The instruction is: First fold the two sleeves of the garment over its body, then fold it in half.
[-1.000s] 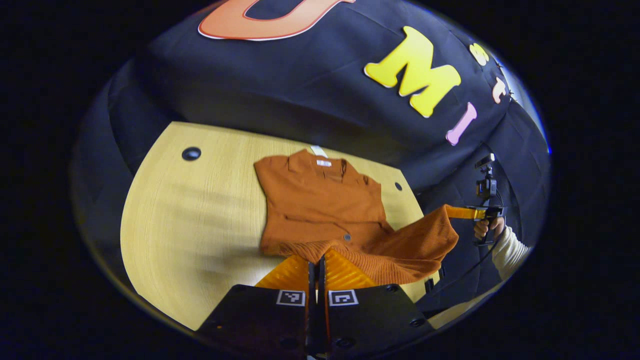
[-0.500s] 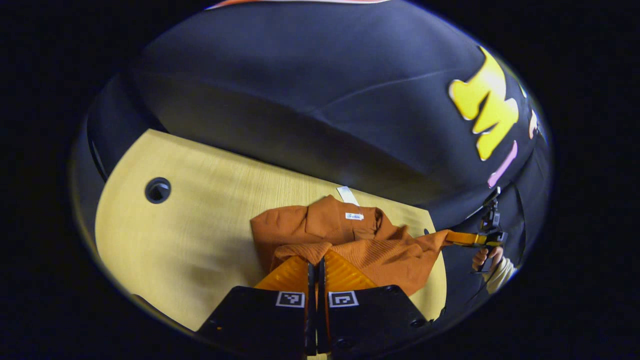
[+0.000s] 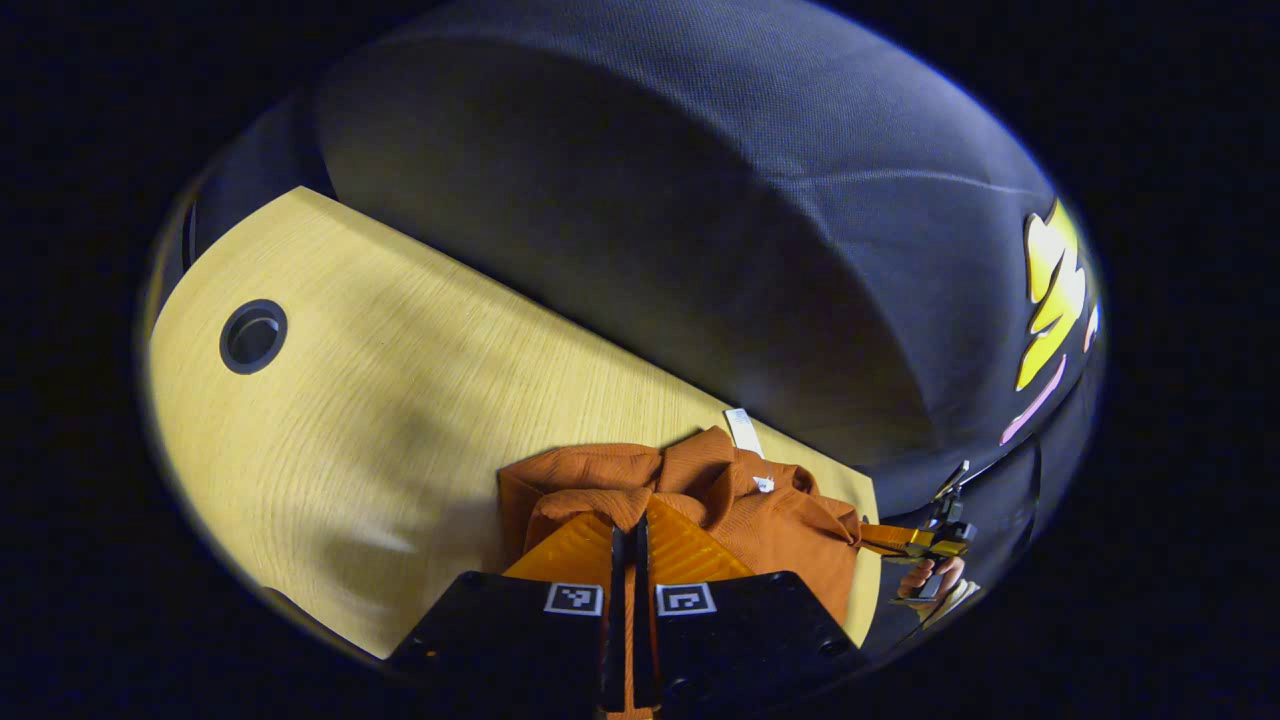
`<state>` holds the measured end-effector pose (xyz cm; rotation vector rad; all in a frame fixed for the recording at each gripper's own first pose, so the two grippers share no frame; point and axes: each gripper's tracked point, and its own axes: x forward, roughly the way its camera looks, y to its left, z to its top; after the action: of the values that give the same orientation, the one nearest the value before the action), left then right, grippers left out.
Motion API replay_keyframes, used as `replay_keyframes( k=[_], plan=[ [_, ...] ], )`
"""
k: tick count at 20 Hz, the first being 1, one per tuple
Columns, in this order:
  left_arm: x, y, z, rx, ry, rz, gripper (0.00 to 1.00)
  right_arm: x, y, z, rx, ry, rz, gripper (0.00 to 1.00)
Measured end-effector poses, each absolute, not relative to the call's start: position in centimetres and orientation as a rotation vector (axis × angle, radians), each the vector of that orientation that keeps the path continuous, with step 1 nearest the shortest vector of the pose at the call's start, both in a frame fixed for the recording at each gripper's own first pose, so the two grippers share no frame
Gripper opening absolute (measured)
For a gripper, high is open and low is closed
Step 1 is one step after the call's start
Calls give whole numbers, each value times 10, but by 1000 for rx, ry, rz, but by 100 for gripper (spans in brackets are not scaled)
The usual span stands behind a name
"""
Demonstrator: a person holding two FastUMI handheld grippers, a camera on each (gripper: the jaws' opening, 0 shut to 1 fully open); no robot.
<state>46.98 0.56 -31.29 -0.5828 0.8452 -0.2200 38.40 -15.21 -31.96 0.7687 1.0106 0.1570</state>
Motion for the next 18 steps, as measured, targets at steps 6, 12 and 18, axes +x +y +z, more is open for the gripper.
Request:
replay_keyframes(
  k=[6, 12, 18],
  plan=[
    [485, -16, -300, -735, 807, -284, 18, 397, -152, -301, 812, 948, 156, 41],
    [504, -8, -296, -745, 729, -238, 70, 405, -166, -299, 701, 908, 95, 74],
    [481, 11, -241, -546, 681, -182, 94, 398, -156, -251, 539, 851, 70, 93]
  ],
)
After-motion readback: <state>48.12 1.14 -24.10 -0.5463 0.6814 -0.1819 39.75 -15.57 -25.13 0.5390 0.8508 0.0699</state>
